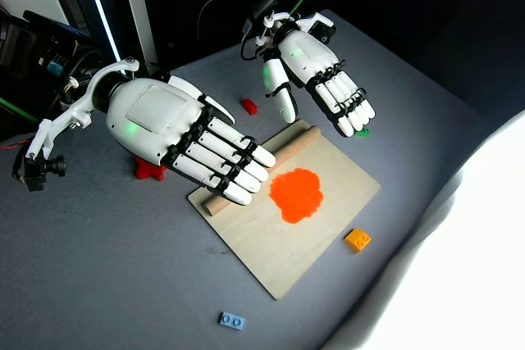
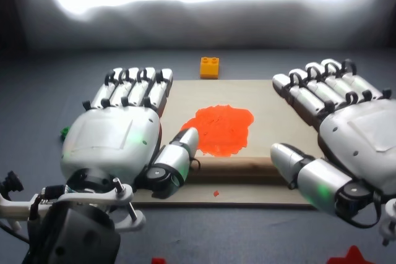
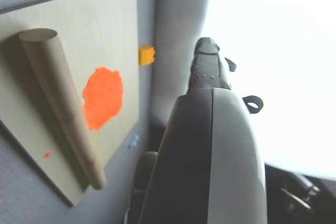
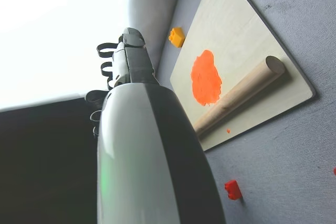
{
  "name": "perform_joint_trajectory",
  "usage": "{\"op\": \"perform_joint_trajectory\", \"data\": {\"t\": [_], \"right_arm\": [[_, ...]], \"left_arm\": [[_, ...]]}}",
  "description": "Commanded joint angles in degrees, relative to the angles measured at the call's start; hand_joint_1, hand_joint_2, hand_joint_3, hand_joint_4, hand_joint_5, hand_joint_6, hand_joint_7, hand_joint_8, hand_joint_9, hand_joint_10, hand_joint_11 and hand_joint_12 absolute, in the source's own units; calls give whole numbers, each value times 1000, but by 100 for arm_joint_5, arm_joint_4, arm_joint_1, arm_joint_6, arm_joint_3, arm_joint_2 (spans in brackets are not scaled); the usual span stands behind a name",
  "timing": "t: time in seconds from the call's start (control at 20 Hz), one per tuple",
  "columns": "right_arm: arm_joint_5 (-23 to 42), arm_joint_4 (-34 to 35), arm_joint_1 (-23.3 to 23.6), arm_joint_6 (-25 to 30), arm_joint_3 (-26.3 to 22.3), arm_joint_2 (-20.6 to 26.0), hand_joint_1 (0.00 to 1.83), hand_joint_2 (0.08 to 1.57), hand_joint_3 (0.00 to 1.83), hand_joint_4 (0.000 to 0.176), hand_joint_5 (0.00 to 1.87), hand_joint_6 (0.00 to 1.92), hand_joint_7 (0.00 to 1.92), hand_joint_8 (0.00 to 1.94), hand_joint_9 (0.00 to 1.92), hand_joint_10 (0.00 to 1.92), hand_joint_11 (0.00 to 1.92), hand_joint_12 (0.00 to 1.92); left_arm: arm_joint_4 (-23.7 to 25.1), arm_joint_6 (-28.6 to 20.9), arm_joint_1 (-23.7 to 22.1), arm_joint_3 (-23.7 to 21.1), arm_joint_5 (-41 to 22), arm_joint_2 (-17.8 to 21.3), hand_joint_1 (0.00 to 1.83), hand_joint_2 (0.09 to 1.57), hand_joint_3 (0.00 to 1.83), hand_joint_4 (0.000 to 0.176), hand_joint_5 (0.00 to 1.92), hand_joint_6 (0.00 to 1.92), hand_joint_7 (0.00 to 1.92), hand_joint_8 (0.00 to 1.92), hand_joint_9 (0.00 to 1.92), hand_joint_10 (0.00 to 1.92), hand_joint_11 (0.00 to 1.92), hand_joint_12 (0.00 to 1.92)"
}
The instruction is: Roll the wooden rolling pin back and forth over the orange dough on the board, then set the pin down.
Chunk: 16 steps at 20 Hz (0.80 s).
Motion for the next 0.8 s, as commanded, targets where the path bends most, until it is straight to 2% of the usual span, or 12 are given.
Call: {"op": "perform_joint_trajectory", "data": {"t": [0.0,0.25,0.45,0.6,0.75], "right_arm": [[525,-439,7,66,-8,-32,0,1424,41,0,65,26,63,5,16,6,0,0],[710,-439,-112,393,262,-445,0,1424,35,0,79,28,66,4,9,2,0,0],[731,-439,-148,538,677,-839,0,1472,50,0,61,18,39,0,0,0,0,0],[589,-439,-147,604,815,-1021,0,1495,55,0,82,25,70,14,22,9,0,0],[512,-439,-145,564,950,-1193,0,1536,67,0,85,24,73,12,19,7,0,0]], "left_arm": [[508,46,24,-25,-413,-30,0,1505,5,0,70,12,53,2,13,2,2,1],[936,-372,322,204,-415,-268,0,1486,0,0,74,11,49,2,0,0,0,0],[976,-465,518,317,-679,-456,0,1437,0,0,77,11,47,1,0,0,0,0],[979,-529,663,384,-840,-539,0,1410,0,0,84,12,78,13,31,12,10,5],[1005,-566,801,477,-965,-633,0,1465,0,0,43,0,42,0,1,0,0,0]]}}
